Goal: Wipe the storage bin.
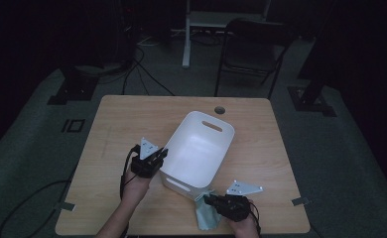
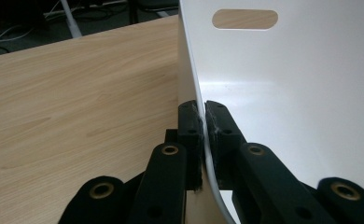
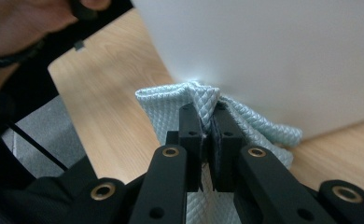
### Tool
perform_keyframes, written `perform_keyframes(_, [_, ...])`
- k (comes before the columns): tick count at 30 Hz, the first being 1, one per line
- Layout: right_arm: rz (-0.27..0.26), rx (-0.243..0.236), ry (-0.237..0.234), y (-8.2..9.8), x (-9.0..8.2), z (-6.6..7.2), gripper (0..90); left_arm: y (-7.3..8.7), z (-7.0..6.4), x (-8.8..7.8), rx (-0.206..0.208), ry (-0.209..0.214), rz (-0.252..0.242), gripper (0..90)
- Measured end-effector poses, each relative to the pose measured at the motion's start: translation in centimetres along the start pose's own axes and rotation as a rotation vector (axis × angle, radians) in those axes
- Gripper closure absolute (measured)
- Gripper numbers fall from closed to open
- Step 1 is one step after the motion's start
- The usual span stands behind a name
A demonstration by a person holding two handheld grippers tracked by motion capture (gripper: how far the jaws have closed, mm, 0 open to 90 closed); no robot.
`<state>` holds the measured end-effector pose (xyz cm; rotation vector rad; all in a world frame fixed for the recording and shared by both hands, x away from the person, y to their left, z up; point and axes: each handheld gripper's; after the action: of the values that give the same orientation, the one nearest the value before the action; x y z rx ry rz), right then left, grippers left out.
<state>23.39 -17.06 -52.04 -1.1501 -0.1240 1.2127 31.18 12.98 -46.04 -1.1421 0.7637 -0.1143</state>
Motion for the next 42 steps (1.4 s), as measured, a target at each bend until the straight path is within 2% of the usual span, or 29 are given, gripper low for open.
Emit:
perform_keyframes(2, [0.007, 0.008, 0.006, 0.1, 0.1, -0.3, 85.0, 0.0, 0.0, 0.0, 0.0, 0.0, 0.0, 85.2])
perform_keyframes(3, [0.028, 0.019, 0.03, 0.3, 0.4, -0.7, 84.9, 0.0, 0.0, 0.0, -0.001, 0.001, -0.001, 85.2])
perform_keyframes(5, [0.035, 0.022, 0.043, 0.4, 0.5, -0.9, 84.9, 0.0, 0.0, 0.0, 0.001, 0.001, 0.001, 85.2])
perform_keyframes(7, [0.047, 0.041, 0.056, 0.4, 0.8, -1.4, 84.9, 0.0, 0.0, 0.0, -0.001, 0.001, 0.0, 85.2])
perform_keyframes(9, [0.065, 0.08, 0.07, 0.6, 1.2, -2.3, 84.9, 0.0, 0.0, 0.0, 0.0, 0.0, 0.002, 85.2])
perform_keyframes(11, [0.099, 0.09, 0.113, 0.8, 1.8, -3.1, 84.9, 0.0, -0.1, 0.0, 0.0, 0.002, 0.002, 85.2])
perform_keyframes(12, [0.099, 0.09, 0.113, 0.8, 1.8, -3.1, 84.9, 0.0, -0.1, 0.0, 0.001, 0.003, 0.002, 85.2])
perform_keyframes(13, [0.115, 0.117, 0.123, 0.9, 2.1, -3.6, 84.8, 0.0, -0.1, 0.0, 0.002, 0.003, 0.001, 85.3])
perform_keyframes(15, [0.115, 0.132, 0.126, 0.8, 2.1, -3.6, 84.8, 0.0, -0.1, 0.0, 0.003, 0.005, 0.001, 85.2])
perform_keyframes(17, [0.111, 0.121, 0.134, 0.7, 2.1, -3.6, 84.9, -0.1, -0.1, 0.0, 0.005, 0.004, 0.002, 85.2])
perform_keyframes(18, [0.068, 0.112, 0.132, 0.3, 1.5, -3.3, 85.0, -0.1, -0.1, 0.0, 0.002, 0.004, 0.001, 85.3])
perform_keyframes(19, [0.068, 0.112, 0.132, 0.3, 1.5, -3.3, 85.0, -0.1, -0.1, 0.0, 0.002, 0.004, 0.001, 85.3])
perform_keyframes(20, [0.015, 0.099, 0.117, -0.3, 0.7, -3.2, 85.0, -0.1, -0.1, 0.0, 0.0, 0.003, 0.002, 85.2])
perform_keyframes(23, [-0.097, 0.079, 0.073, -1.4, -0.8, -2.7, 85.0, -0.1, -0.1, 0.1, -0.002, 0.001, 0.001, 85.1])
perform_keyframes(24, [-0.097, 0.079, 0.073, -1.4, -0.8, -2.7, 85.0, -0.1, -0.1, 0.1, -0.005, 0.001, 0.0, 85.1])
perform_keyframes(25, [-0.125, 0.072, 0.06, -1.7, -1.2, -2.5, 84.9, 0.0, -0.1, 0.1, -0.007, 0.001, -0.001, 85.1])
perform_keyframes(26, [-0.197, 0.042, 0.025, -2.5, -2.1, -2.0, 84.9, 0.0, -0.1, 0.1, -0.009, 0.002, -0.001, 85.0])
perform_keyframes(27, [-0.219, 0.035, 0.014, -2.7, -2.4, -1.9, 84.9, 0.0, -0.1, 0.1, -0.009, 0.002, -0.001, 85.0])
perform_keyframes(28, [-0.219, 0.035, 0.014, -2.7, -2.4, -1.9, 84.9, 0.0, -0.1, 0.1, -0.005, 0.001, -0.001, 85.0])
perform_keyframes(30, [-0.254, 0.012, 0.002, -3.2, -2.9, -1.5, 84.8, 0.0, -0.1, 0.1, -0.002, 0.005, -0.002, 85.1])
perform_keyframes(33, [-0.253, 0.012, 0.015, -3.2, -2.7, -1.7, 84.9, 0.0, -0.1, 0.1, 0.003, 0.01, -0.004, 85.2])
perform_keyframes(34, [-0.22, 0.007, 0.061, -3.3, -2.3, -2.0, 84.9, -0.1, 0.0, 0.1, 0.008, 0.013, -0.004, 85.1])
perform_keyframes(36, [-0.216, 0.015, 0.061, -3.3, -2.2, -2.3, 84.9, 0.0, 0.0, 0.1, 0.01, 0.017, -0.006, 85.1])
perform_keyframes(39, [-0.202, 0.055, 0.071, -3.1, -1.6, -3.4, 84.9, -0.1, 0.0, 0.1, 0.012, 0.021, -0.008, 84.9])
perform_keyframes(42, [-0.192, 0.053, 0.082, -3.3, -1.4, -3.9, 84.9, -0.1, -0.1, 0.1, 0.014, 0.018, -0.008, 84.6])
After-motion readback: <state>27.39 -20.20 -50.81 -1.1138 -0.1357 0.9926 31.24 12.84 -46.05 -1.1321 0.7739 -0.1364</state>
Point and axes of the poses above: each handheld gripper's, and its own axes: x roughly forward along the jaws, y roughly out of its underside, z roughly to its left, and after that the axes turned 13 degrees about x, right-handed
